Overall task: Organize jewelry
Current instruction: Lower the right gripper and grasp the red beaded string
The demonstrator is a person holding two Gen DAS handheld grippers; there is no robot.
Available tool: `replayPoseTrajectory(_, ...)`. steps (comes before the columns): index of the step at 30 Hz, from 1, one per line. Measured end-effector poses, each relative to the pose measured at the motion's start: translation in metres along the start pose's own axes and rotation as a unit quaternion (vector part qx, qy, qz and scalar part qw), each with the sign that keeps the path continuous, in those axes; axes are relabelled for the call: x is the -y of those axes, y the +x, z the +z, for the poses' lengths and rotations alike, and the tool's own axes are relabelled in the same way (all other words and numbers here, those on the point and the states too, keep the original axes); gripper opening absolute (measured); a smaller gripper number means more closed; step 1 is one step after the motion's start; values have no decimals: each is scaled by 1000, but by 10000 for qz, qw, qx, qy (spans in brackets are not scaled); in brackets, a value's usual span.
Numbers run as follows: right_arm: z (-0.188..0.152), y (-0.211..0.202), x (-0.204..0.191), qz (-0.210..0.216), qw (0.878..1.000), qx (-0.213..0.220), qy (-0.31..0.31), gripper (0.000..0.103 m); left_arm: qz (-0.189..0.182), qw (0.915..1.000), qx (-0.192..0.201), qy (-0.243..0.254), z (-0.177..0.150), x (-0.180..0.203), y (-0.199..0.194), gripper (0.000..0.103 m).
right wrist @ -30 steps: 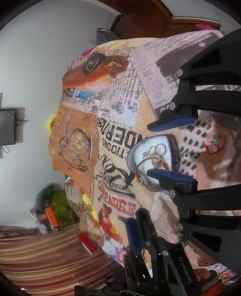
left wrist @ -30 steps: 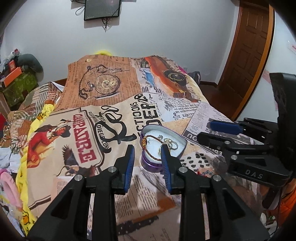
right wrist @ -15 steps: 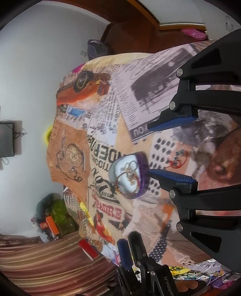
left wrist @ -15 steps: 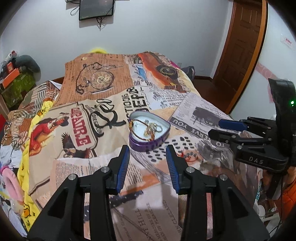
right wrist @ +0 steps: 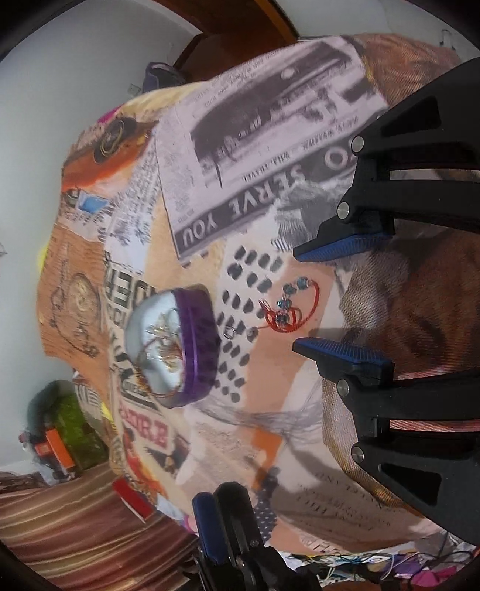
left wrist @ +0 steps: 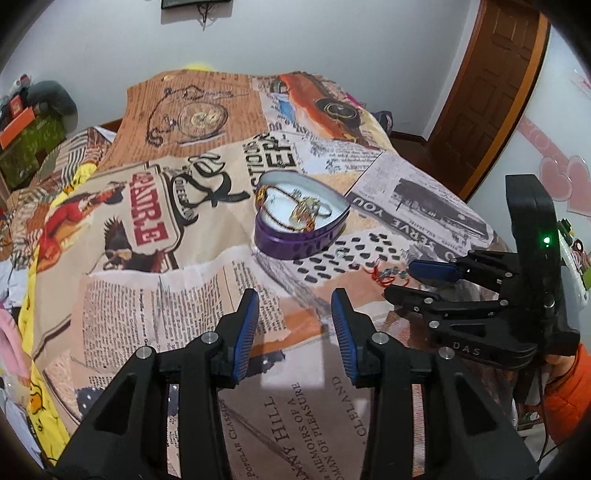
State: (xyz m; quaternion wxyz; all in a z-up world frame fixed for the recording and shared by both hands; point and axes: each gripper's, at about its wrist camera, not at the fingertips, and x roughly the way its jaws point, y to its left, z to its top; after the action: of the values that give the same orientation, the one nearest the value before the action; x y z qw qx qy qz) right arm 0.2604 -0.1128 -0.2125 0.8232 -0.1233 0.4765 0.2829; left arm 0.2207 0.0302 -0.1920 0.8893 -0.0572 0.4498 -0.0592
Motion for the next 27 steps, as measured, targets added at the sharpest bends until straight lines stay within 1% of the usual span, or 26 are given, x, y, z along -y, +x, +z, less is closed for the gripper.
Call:
replayPoseTrajectory(2, 1, 5, -2, -1, 10000, -38, -44, 39, -9, 10000, -51, -65, -2, -4, 6, 40)
replayPoseTrajectory(5, 1, 7, -2, 26, 9999, 27, -103, 39, 54, 9998, -147, -100, -5, -7, 15, 40)
replayPoseTrajectory(8, -1, 9, 2, 122, 9999, 101, -16, 39, 53, 9996, -242, -116, -8, -8, 23, 40)
replayPoseTrajectory(12, -4, 10, -2, 32, 9996, 214, -189, 39, 27, 9995, -282, -111, -10, -7, 28, 40)
replayPoseTrajectory(14, -5, 9, -4, 27, 9994, 254, -253, 33, 1, 9996, -267, -93, -8, -5, 29, 40)
replayPoseTrajectory(15, -4, 10, -4, 19, 9993, 255, -262, 24, -16, 9996, -261, -88, -7, -4, 29, 40)
replayPoseTrajectory(16, -3, 12, -3, -1, 9993, 247, -265, 19, -30, 9996, -254, -78, -7, -2, 29, 40)
replayPoseTrajectory(19, -2, 14, 0, -5, 9995, 244, -198, 11, -54, 9997, -245, -47, -5, 2, 30, 40)
replayPoseTrajectory(23, -3, 12, 4, 50, 9994, 318, -104, 9, -126, 9995, -295, -13, -1, 8, 37, 40)
replayPoseTrajectory(27, -3, 7, 8, 12, 9991, 418, 9, 9, -273, 9991, -335, -7, 4, 16, 44, 40)
